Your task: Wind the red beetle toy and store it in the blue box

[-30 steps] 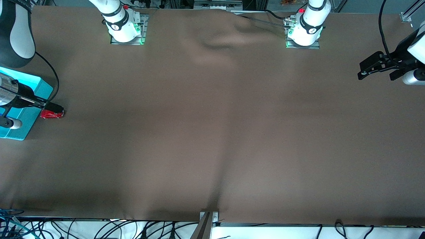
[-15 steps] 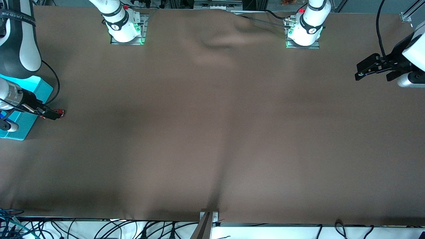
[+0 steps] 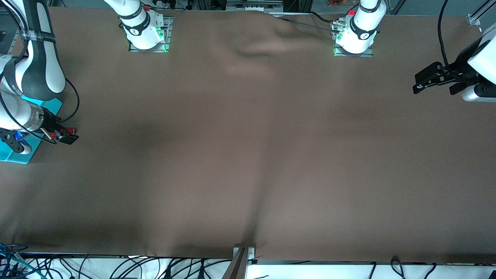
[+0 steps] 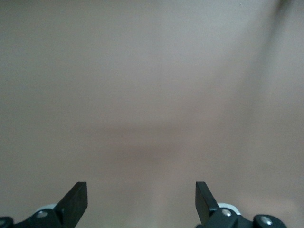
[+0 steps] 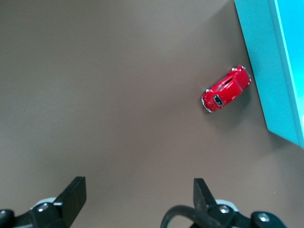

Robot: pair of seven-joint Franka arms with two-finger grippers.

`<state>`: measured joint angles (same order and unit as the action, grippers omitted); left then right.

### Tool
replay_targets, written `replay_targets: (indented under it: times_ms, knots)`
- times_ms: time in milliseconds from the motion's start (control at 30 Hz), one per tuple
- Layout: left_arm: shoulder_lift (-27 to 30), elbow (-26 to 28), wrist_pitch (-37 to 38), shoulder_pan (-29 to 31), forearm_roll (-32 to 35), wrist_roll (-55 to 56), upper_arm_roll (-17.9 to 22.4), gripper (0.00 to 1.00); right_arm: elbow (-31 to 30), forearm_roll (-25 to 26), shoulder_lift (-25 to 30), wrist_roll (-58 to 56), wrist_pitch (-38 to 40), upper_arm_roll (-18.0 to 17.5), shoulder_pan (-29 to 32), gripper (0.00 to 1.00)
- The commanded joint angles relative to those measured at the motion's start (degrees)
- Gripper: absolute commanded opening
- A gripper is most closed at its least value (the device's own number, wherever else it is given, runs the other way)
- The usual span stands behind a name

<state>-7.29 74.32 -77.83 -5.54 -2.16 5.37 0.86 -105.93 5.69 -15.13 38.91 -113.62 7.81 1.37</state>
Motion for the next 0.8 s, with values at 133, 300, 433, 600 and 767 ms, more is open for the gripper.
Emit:
replay_targets:
  times_ms: [133, 300, 433, 600, 767]
  knots:
    - [0.43, 0.39, -0.39, -0.61, -0.47, 0.08, 0.55, 1.00, -0.85, 1.34, -2.36, 4.94, -4.50, 3.08, -0.06, 1.00]
    - [0.43, 0.30, -0.39, -0.70, -0.56, 0.08, 0.55, 1.00, -1.90, 1.16, -3.24, 5.82, -6.34, 4.67, -0.06, 1.00]
    - [0.43, 0.30, -0.39, -0.70, -0.56, 0.08, 0.55, 1.00, -4.54, 1.25, -2.62, 8.63, -9.15, 5.11, -0.06, 1.00]
    - [0.08, 0.12, -0.39, -0.70, -0.56, 0.08, 0.55, 1.00, -6.82, 1.16, -2.80, 11.79, -13.02, 6.16, 0.21, 1.00]
    - [0.08, 0.12, -0.39, -0.35, -0.82, -0.01, 0.55, 1.00, -8.85, 1.08, -2.88, 14.87, -15.83, 6.25, 2.31, 1.00]
